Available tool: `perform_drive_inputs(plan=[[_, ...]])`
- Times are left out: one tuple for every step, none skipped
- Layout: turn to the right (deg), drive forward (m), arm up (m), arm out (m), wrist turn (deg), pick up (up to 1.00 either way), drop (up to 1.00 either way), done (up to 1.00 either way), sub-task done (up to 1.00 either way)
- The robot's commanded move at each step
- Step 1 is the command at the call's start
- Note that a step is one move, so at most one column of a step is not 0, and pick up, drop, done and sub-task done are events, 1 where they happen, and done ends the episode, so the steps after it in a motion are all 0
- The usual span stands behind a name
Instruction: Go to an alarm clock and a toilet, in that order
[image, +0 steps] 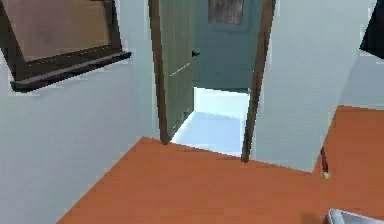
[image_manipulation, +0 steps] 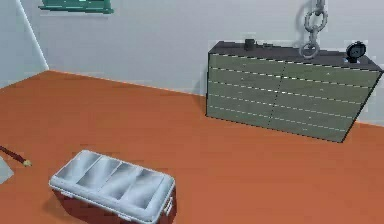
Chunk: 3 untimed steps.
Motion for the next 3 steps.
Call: perform_drive_inputs(plan=[[0.0, 1.0, 0.0, 0.0, 0.0, 0.0, 0.0, 0.0, 0.0], [3.0, 0.0, 0.0, 0.0, 0.0, 0.0, 0.0, 0.0, 0.0], [0.0, 0.55, 0.0, 0.0, 0.0, 0.0, 0.0, 0.0, 0.0]])
